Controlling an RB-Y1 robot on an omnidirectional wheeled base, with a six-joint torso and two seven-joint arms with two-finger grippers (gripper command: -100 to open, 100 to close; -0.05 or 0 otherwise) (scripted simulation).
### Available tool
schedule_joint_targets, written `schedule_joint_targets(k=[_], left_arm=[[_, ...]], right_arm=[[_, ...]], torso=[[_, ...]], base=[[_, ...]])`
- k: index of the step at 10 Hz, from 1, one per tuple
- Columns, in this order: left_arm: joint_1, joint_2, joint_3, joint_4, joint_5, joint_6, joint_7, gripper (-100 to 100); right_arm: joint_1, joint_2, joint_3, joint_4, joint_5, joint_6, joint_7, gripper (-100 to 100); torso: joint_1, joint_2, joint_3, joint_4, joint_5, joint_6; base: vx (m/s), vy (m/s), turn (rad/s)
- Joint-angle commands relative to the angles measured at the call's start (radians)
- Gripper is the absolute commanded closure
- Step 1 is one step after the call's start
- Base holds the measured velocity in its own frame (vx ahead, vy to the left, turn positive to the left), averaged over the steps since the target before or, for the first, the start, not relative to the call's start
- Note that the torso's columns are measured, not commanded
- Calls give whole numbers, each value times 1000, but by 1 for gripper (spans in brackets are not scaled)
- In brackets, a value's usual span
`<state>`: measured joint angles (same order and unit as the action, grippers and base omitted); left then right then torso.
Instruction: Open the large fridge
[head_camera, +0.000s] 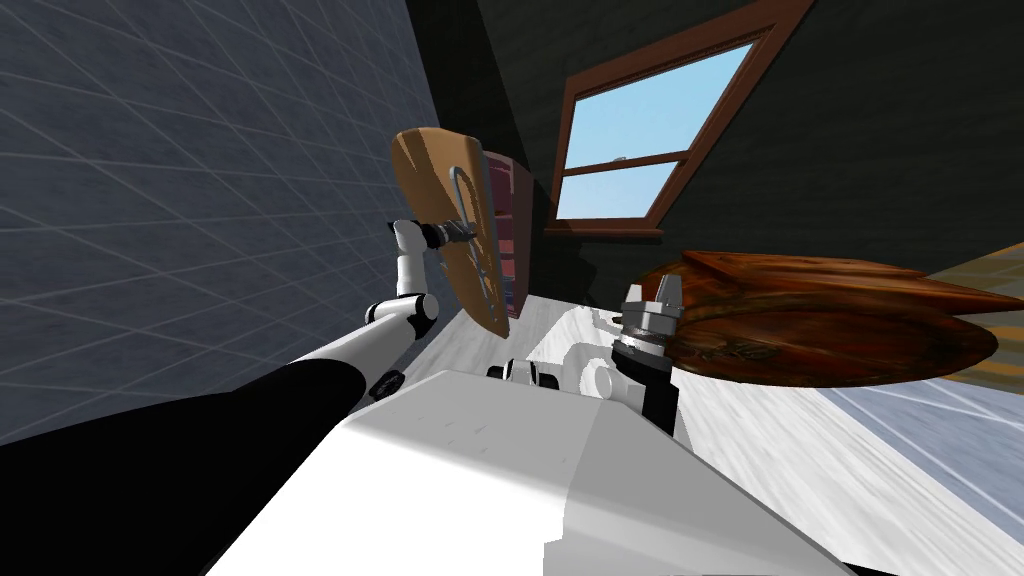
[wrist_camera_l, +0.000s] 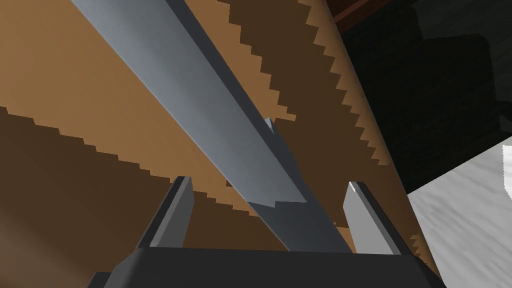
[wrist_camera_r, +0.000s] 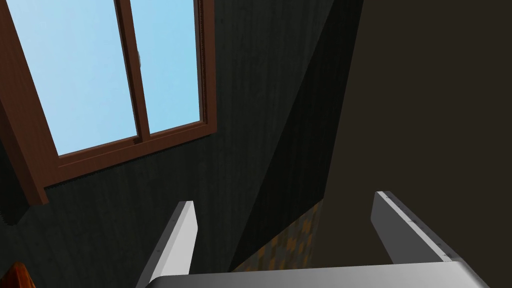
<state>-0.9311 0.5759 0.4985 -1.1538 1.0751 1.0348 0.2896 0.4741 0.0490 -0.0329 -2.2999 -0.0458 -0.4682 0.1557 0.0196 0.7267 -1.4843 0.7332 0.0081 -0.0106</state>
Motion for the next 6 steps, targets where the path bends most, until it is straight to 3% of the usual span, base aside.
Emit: schedule_joint_targets(k=[1,2,4,5,6], left_arm=[[25,34,11,-28,75,21,-16,100],[61,76,28,-54,109,76,-57,100],[61,83,28,-54,173,76,-57,100],[97,127,44,-78,207,131,-98,100],[97,132,44,-80,238,131,-98,100]], right_arm=[[0,0,0,0,0,0,0,0],[0,0,0,0,0,0,0,0],[0,0,0,0,0,0,0,0],[0,0,0,0,0,0,0,0],[0,0,0,0,0,0,0,0]], torso=[[-1,1,1,3,-1,2],[-5,1,1,4,-3,4],[-5,3,2,5,-3,3],[-8,3,2,6,-5,5],[-8,6,3,6,-5,5]], base=[[-44,15,24],[-65,29,-44],[-48,21,4],[-51,31,-39],[-61,25,-17]])
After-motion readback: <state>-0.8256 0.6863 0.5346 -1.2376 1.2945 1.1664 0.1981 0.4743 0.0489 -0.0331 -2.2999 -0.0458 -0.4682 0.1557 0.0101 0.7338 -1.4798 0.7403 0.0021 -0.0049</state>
